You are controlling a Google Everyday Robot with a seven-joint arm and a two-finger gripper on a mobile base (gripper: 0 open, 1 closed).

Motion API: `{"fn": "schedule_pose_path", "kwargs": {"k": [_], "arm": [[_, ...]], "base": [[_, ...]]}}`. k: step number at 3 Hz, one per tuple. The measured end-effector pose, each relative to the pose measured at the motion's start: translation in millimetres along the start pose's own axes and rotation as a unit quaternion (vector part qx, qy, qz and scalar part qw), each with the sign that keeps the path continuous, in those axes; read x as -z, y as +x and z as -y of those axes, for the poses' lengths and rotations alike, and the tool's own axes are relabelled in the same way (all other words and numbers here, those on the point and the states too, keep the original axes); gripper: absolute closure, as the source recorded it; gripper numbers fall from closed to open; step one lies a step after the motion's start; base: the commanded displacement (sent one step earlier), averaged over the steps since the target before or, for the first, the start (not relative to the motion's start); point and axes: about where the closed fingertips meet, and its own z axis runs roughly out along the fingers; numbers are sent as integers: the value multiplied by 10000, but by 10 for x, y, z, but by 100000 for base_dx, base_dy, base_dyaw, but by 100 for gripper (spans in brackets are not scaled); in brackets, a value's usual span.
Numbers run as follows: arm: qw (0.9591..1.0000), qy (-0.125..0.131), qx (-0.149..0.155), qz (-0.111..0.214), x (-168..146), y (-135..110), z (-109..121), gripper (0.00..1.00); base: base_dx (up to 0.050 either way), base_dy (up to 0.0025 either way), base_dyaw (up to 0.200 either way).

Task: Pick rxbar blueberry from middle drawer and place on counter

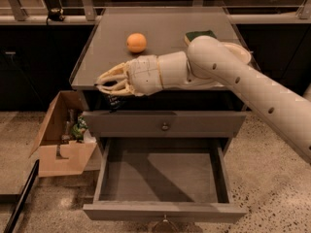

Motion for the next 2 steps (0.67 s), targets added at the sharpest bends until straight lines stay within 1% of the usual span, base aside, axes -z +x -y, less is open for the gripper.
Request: {"fn": "schedule_pose_path", "kwargs": {"k": [1,2], "arm": [[9967,499,72,-642,221,192,247,100],[9967,500,73,-642,221,192,247,100]], "base": [[0,0,0],[0,0,0]]}}
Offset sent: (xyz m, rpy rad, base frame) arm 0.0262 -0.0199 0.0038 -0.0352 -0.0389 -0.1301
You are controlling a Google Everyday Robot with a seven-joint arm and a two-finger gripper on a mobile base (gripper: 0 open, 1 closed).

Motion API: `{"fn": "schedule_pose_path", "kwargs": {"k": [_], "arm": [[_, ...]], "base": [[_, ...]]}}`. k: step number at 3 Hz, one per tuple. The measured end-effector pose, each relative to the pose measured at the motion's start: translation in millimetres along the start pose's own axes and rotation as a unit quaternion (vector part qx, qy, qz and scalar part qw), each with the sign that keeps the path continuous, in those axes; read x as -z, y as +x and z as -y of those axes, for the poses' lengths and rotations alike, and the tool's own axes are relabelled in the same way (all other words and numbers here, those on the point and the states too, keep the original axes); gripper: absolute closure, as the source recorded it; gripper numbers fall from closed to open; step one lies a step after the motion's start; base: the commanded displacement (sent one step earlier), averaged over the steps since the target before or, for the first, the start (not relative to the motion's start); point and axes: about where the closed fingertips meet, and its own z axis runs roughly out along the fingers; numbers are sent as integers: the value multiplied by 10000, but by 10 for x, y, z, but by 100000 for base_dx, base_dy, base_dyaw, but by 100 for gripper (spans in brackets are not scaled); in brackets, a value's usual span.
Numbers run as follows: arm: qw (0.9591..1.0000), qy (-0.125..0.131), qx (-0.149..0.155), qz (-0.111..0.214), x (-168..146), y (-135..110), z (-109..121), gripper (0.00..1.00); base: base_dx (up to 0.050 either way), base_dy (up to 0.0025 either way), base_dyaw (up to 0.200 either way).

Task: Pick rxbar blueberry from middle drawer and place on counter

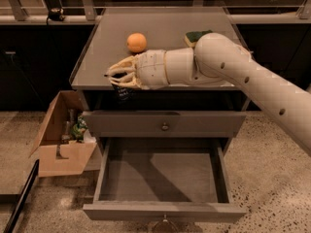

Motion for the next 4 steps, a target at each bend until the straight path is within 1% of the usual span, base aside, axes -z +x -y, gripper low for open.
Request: {"fn": "schedule_pose_path", "kwargs": {"k": [1,2,3,4], "arm": [[9995,82,266,-116,55,-22,225,100],[9982,49,518,-302,105,-103,540,100],[9964,295,560,-562,314,111,779,100],[9950,497,501,-702,462,331,853,100]], "base": [[0,0,0],[0,0,0],[0,0,0],[0,0,0]]}}
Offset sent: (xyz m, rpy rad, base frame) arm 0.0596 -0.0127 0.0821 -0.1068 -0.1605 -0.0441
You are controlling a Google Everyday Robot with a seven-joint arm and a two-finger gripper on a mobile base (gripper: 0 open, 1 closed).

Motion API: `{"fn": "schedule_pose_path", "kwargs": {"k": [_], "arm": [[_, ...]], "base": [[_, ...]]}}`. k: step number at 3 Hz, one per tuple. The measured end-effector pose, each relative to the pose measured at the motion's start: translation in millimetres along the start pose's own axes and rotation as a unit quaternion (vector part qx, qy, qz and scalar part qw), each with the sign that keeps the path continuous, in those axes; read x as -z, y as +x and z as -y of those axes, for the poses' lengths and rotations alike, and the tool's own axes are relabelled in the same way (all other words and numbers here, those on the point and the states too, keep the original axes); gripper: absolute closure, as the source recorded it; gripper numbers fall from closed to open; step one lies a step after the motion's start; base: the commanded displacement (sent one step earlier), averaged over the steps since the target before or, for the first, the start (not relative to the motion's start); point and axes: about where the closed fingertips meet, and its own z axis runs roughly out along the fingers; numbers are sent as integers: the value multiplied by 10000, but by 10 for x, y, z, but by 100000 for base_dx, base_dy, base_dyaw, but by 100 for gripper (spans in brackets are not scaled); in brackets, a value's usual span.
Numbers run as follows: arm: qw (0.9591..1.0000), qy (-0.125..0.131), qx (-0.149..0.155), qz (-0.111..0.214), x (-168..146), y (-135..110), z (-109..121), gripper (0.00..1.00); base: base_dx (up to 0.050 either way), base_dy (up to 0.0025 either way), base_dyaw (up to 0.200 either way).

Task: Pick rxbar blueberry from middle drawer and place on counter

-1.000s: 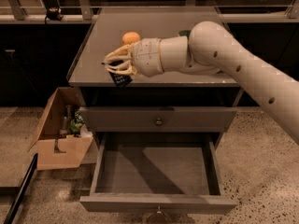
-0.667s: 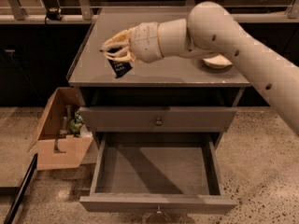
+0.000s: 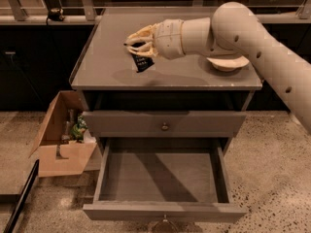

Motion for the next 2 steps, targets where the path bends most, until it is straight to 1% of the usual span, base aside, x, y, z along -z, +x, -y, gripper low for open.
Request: {"fn": "schedule_pose_path", "kwargs": {"k": [1,2], "arm": [[9998,167,-123,15,98,246,-8,100],[9994,236,-214,121,149,398,-44,100]], "base": [[0,0,0],[0,0,0]]}}
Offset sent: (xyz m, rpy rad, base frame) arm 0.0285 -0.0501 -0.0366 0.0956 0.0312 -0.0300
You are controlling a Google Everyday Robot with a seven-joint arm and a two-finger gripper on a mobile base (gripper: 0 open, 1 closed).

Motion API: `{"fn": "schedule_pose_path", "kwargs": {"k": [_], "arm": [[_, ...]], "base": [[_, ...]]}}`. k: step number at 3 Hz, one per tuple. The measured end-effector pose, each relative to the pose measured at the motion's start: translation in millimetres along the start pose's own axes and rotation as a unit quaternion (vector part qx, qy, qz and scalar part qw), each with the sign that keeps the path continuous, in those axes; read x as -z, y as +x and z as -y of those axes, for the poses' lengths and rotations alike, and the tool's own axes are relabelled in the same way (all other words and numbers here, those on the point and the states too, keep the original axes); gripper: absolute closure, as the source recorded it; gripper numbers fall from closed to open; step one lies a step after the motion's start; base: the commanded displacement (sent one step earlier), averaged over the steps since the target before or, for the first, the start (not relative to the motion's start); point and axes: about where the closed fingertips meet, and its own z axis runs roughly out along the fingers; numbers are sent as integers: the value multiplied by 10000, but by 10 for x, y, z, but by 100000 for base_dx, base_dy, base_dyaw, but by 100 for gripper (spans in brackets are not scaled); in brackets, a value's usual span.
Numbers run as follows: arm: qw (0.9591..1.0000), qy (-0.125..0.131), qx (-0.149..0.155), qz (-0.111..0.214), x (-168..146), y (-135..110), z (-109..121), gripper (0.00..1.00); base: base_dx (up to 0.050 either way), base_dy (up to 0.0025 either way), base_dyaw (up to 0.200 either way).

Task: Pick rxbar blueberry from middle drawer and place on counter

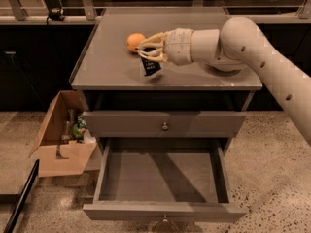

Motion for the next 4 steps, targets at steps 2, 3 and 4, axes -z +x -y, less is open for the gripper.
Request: {"fn": "schedule_pose_path", "kwargs": {"k": [2,3,4], "arm": [[9996,-5,-96,254,31,154,-100,98],[9996,-5,-96,254,31,154,-100,76],[9996,-6,-96,254,30,153,-100,44]], "base": [[0,0,0],[0,0,0],[0,0,0]]}}
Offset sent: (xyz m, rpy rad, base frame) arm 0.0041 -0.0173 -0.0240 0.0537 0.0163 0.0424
